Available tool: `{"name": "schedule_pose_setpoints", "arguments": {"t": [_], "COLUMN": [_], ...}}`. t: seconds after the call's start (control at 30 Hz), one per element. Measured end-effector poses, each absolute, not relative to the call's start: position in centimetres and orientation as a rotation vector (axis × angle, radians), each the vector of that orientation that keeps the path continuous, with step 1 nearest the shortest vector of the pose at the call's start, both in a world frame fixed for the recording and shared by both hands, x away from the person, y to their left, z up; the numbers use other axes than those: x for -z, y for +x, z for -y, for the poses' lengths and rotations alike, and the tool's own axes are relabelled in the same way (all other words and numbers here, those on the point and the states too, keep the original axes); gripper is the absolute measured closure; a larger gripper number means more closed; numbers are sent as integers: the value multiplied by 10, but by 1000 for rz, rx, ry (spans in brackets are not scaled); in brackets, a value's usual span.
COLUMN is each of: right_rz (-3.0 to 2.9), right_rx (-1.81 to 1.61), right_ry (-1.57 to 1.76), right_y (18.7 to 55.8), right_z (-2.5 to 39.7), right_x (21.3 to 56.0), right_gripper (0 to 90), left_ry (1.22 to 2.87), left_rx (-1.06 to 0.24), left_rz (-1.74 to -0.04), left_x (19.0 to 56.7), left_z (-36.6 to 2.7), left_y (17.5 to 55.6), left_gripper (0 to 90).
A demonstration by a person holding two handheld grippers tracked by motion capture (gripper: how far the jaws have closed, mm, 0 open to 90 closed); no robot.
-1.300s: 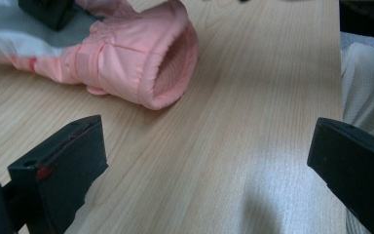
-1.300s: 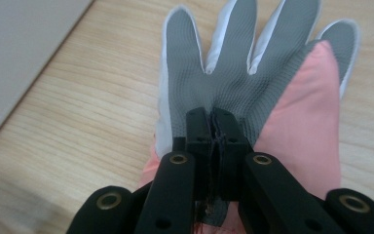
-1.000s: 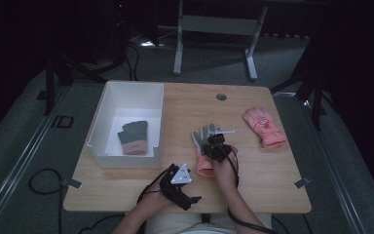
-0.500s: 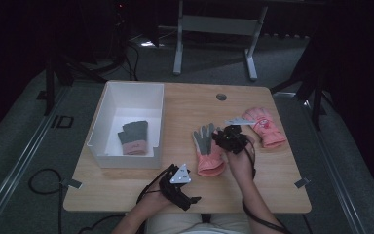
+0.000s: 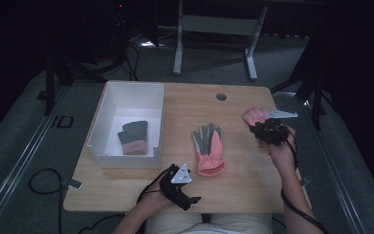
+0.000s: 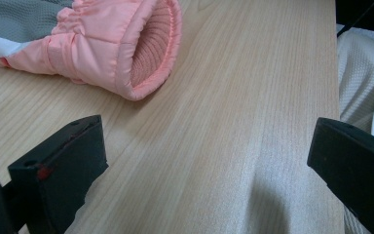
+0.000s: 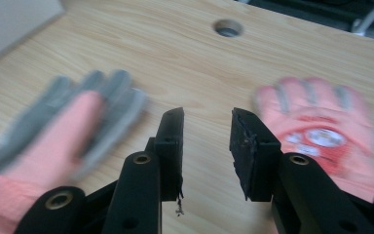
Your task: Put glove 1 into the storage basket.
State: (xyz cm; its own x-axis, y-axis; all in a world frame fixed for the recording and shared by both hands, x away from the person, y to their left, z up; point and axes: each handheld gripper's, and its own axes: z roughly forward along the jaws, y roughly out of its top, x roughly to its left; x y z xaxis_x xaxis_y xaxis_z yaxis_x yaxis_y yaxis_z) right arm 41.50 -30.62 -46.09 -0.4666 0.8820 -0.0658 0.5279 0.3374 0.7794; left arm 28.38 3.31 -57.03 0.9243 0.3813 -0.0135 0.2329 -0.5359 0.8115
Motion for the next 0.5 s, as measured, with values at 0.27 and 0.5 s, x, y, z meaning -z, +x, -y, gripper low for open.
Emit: {"name": "schedule_pose_setpoints", "arguments": {"t": [0.27,0.5], "right_rz": [-2088,-2112], "right_rx": [-856,-821], "right_ry": [1284,1283], "right_y": [436,457], "right_z": [353,373], "right_x": [461,464], "right_gripper": [622,588], "left_ry": [2168,2171], "left_rx": [-211,-210], "left_rz": [-431,-431], "left_x": [571,571], "left_z": [-33,-33], "left_y": [283,284], "left_gripper": [3,3]}}
